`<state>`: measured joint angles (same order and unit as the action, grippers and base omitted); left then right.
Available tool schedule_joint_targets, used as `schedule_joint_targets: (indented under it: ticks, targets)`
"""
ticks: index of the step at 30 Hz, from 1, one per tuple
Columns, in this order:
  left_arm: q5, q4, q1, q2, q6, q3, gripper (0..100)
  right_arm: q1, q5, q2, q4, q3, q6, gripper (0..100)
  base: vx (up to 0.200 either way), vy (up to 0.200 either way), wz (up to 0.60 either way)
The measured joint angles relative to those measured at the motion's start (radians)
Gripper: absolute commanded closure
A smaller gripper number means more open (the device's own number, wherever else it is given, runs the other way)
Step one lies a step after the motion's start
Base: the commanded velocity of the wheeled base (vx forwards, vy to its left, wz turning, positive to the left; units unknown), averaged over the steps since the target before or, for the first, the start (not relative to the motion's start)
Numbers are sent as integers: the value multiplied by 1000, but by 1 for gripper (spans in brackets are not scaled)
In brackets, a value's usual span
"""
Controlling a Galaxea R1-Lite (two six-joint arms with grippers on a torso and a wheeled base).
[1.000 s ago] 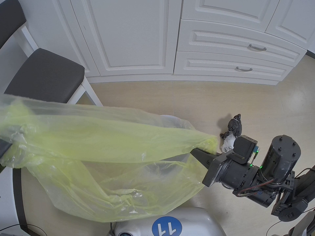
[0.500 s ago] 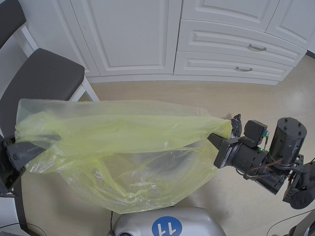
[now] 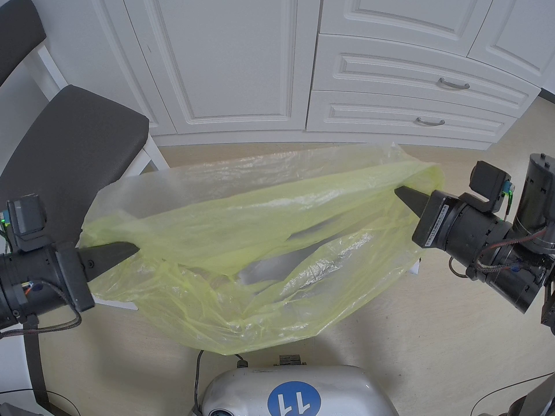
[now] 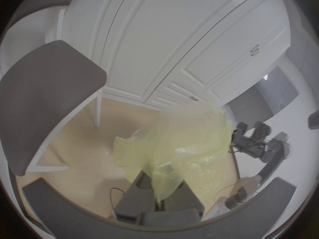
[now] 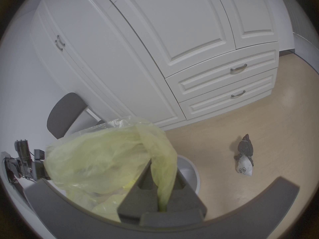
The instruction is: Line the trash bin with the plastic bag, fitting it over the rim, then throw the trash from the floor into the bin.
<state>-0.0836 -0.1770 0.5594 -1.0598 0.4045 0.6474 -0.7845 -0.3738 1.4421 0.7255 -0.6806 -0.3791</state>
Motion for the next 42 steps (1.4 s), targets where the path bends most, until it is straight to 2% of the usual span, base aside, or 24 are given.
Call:
schedule_joint_targets:
  ticks: [5,10,14,22,28,36,42]
  targets:
    - [97,7,35,-51,-34,9,100,-38,-27,-14,-25,-5,-3,100,0,0,0]
    - [117,6,58,-83,-52,6,100,-117,-80,-13,-106,10,9,100,0,0,0]
    - [120,3,65,-95,-56,0,100,-139,-115,-11,-142,31,66,100,0,0,0]
    - [121,0,68,-102,-57,-11,100,-98,-179,-10,-154,82,189,100,0,0,0]
    - [119,-12,68,-114,-58,-18,100,-72,-187,-9,-156,134,269,100,0,0,0]
    - [110,-136,68,-148,-53,-51,100,-39,-188,-16,-146,209,366,100,0,0,0]
    - [82,-168,69,-152,-52,-75,100,-29,-189,-43,-149,247,426,100,0,0,0]
